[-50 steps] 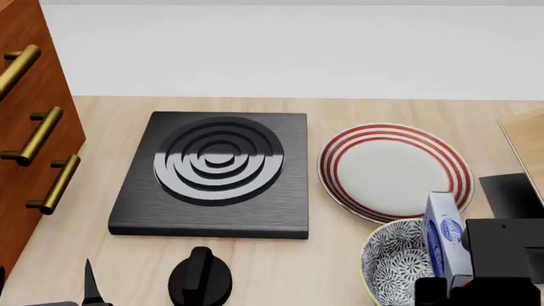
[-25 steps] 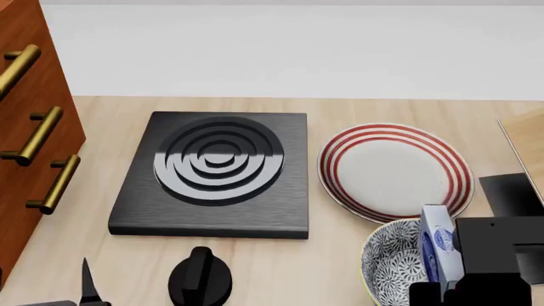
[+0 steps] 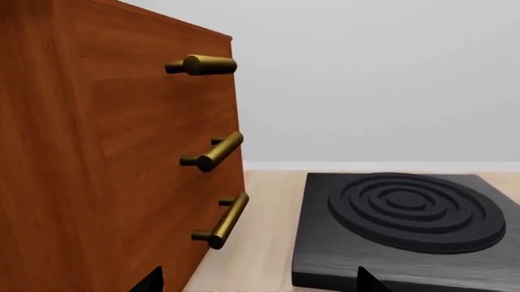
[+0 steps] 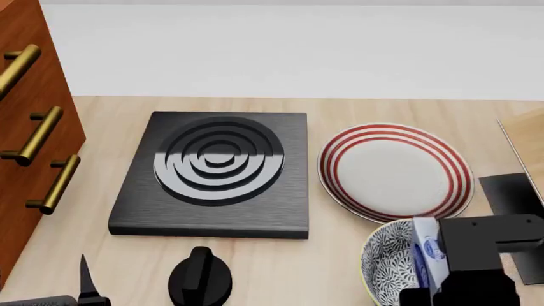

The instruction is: Pick up the cream cheese and put it in the bowl.

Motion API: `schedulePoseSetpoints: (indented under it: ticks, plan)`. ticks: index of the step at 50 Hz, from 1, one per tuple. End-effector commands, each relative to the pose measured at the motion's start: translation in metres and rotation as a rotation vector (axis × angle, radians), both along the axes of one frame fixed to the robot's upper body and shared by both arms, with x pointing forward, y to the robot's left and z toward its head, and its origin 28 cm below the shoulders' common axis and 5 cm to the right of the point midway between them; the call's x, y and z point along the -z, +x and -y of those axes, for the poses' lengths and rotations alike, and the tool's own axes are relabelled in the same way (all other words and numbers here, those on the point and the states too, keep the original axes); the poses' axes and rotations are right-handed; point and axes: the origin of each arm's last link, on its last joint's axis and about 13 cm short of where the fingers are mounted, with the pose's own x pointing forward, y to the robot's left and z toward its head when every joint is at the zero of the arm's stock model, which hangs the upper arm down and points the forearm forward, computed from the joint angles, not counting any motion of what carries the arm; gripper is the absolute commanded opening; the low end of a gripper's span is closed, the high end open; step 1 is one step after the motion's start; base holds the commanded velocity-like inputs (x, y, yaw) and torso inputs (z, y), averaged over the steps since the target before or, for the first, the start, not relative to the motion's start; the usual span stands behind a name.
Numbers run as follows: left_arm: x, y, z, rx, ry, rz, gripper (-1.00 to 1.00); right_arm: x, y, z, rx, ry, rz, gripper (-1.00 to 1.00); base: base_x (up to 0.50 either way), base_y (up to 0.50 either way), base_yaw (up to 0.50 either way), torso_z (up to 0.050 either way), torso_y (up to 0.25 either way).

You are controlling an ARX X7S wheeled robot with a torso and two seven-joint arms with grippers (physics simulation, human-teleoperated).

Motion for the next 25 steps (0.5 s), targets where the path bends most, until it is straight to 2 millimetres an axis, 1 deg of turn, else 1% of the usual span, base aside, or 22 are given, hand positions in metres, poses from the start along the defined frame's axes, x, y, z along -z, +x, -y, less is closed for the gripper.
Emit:
schedulePoseSetpoints:
  ticks: [1,14,25]
  plan:
    - [0.0017,-0.0007,-0.0014,0.029,-0.017,-0.001,1.00,0.0003,0.0056,-0.0011,0.010,-0.019,-0.011,-1.00,0.00,0.00,0.00,0.000,0.000]
    - [0.0038,-0.0002,-0.0006,0.031,-0.015,-0.004,1.00,0.0085,0.0100,0.0017,0.025,-0.028,-0.042,-1.00,0.00,0.00,0.00,0.001,0.001]
    - [0.0028,-0.0011,-0.0005,0.031,-0.015,-0.003,1.00,0.0098,0.0101,0.0017,0.028,-0.046,-0.042,-1.00,0.00,0.00,0.00,0.000,0.000]
